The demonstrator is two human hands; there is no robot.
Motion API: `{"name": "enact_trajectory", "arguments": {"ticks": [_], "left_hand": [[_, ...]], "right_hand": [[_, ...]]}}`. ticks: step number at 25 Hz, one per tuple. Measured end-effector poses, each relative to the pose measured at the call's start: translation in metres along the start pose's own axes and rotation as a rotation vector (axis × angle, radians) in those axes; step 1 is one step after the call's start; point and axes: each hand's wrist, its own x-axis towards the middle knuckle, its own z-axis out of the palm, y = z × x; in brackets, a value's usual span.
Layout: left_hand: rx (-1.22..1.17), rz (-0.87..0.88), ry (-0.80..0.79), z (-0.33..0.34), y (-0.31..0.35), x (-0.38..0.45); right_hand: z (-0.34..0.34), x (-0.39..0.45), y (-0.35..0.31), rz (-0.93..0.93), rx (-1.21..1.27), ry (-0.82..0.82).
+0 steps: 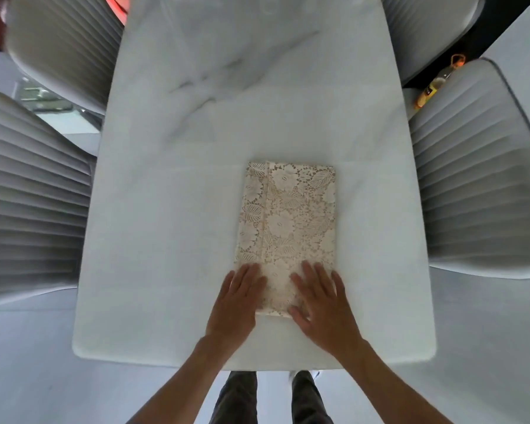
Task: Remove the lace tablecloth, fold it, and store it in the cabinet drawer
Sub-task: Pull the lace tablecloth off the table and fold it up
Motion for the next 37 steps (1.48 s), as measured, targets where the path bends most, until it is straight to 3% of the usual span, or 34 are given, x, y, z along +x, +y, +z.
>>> {"name": "enact_trajectory", "arguments": {"ticks": [4,8,11,13,17,22,24,26,28,30,32,34,37], "left_hand": [[-0.109,0.091,-0.115,0.0,0.002,-0.029],[0.068,0.016,-0.267,0.001,0.011,-0.027],[0.109,-0.062,-0.169,0.001,0.02,-0.026],[0.202,-0.013,-0.121,0.002,0.026,-0.029],[0.334,0.062,-0.187,-0.008,0.036,-0.024],[0.374,-0.044,-0.272,-0.006,0.055,-0.007],[0.374,-0.031,-0.204,-0.015,0.053,-0.001],[0.364,0.009,-0.164,-0.026,0.051,0.001],[0.331,0.089,-0.251,-0.033,0.047,-0.003],[0.262,0.18,-0.238,-0.037,0.045,-0.016],[0.083,0.144,-0.184,-0.046,0.034,-0.03],[-0.277,-0.009,-0.186,-0.053,0.014,-0.038],[-0.788,-0.17,-0.4,-0.059,-0.02,-0.039]], "right_hand": [[-0.004,-0.051,0.003,-0.101,-0.07,-0.016],[-0.008,-0.035,-0.001,-0.054,-0.12,0.087],[0.003,-0.042,-0.009,-0.168,-0.119,0.132],[0.008,-0.048,-0.006,-0.186,-0.09,0.149],[-0.006,-0.036,-0.002,-0.073,-0.023,0.091],[-0.036,-0.019,-0.004,0.041,0.193,0.036],[-0.043,-0.02,0.006,0.065,0.294,0.049],[-0.048,-0.031,0.012,-0.051,0.292,0.055],[-0.045,-0.045,0.014,-0.227,0.142,0.006],[-0.035,-0.058,0.018,-0.227,0.12,-0.013],[-0.034,-0.065,0.018,-0.032,0.395,-0.079],[-0.04,-0.062,0.02,0.111,0.659,-0.195],[-0.049,-0.045,0.024,0.212,0.84,-0.185]]}}
